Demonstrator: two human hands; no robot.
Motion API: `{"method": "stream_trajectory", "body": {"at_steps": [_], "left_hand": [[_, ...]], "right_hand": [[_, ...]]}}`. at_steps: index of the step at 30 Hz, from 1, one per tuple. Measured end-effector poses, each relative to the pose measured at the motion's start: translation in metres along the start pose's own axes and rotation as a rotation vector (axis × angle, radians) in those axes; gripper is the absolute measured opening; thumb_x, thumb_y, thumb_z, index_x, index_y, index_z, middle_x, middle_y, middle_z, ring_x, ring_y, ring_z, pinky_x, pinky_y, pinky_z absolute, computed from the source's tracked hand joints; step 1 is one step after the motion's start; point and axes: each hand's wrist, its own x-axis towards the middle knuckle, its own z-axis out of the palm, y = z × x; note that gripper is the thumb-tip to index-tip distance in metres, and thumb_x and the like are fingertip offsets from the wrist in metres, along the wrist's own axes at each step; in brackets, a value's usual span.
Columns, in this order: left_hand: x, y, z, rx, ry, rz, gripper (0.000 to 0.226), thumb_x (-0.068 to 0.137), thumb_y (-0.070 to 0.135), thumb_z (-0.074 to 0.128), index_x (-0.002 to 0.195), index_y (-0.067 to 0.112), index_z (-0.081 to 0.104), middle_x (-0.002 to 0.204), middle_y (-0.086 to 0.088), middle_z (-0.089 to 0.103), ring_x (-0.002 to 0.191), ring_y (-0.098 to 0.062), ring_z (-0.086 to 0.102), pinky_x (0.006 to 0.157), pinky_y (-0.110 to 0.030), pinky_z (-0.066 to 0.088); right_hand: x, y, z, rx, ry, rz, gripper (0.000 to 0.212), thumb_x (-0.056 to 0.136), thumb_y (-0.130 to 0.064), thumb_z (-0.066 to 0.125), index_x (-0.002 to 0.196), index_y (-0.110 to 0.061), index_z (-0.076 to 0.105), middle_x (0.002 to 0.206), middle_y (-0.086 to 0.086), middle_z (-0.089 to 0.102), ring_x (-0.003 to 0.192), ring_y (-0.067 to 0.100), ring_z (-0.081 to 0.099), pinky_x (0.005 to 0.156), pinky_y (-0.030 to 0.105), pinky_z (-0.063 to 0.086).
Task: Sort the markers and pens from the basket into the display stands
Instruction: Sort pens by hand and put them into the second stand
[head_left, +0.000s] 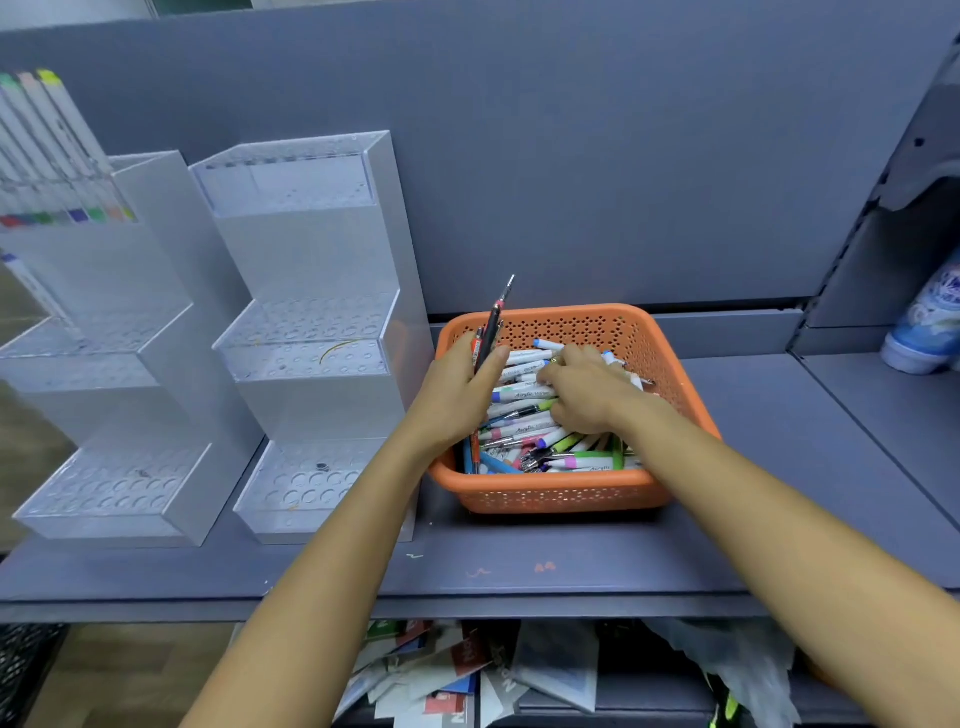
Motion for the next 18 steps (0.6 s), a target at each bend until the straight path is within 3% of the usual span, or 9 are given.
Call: {"method": "stream_trajectory", "body": {"at_steps": [4, 8, 14, 18], "left_hand": [[0.0007, -0.0032, 0.0009, 0.0, 0.04, -0.025, 0.014, 0.099, 0.035, 0.04, 0.09, 0.03, 0.049, 0.072, 0.007, 0.053, 0.066, -0.01, 0.049, 0.065, -0.031, 0.04], [0.0021, -0.0039, 0.0014, 0.019, 0.044, -0.022, 0.019, 0.096, 0.038, 0.046, 0.098, 0.022, 0.055, 0.079, -0.001, 0.061, 0.072, -0.017, 0.054, 0.073, -0.037, 0.047], [0.0029, -0.0036, 0.002, 0.023, 0.052, -0.015, 0.017, 0.096, 0.038, 0.048, 0.099, 0.023, 0.056, 0.079, -0.003, 0.062, 0.07, -0.016, 0.054, 0.072, -0.037, 0.048], [0.0029, -0.0057, 0.0017, -0.005, 0.063, -0.046, 0.018, 0.094, 0.043, 0.048, 0.094, 0.026, 0.056, 0.08, -0.001, 0.063, 0.072, -0.015, 0.058, 0.074, -0.039, 0.052]], "right_hand": [[-0.0012, -0.0033, -0.002, 0.126, -0.033, -0.004, 0.021, 0.091, -0.019, 0.044, 0.111, -0.012, 0.045, 0.126, 0.011, 0.048, 0.118, 0.029, 0.042, 0.092, 0.042, 0.037], [0.0021, -0.0038, -0.0018, 0.019, -0.064, -0.014, 0.042, 0.097, -0.04, 0.042, 0.127, -0.012, 0.046, 0.138, 0.012, 0.039, 0.131, 0.03, 0.029, 0.102, 0.051, 0.033], [0.0007, -0.0053, -0.0027, -0.002, -0.075, -0.031, 0.027, 0.098, -0.032, 0.042, 0.113, -0.011, 0.047, 0.127, 0.014, 0.047, 0.121, 0.031, 0.04, 0.094, 0.048, 0.037], [-0.0014, -0.0052, -0.0033, -0.001, -0.068, -0.031, 0.027, 0.099, -0.03, 0.04, 0.115, -0.01, 0.049, 0.128, 0.014, 0.046, 0.123, 0.032, 0.039, 0.098, 0.05, 0.035]]}}
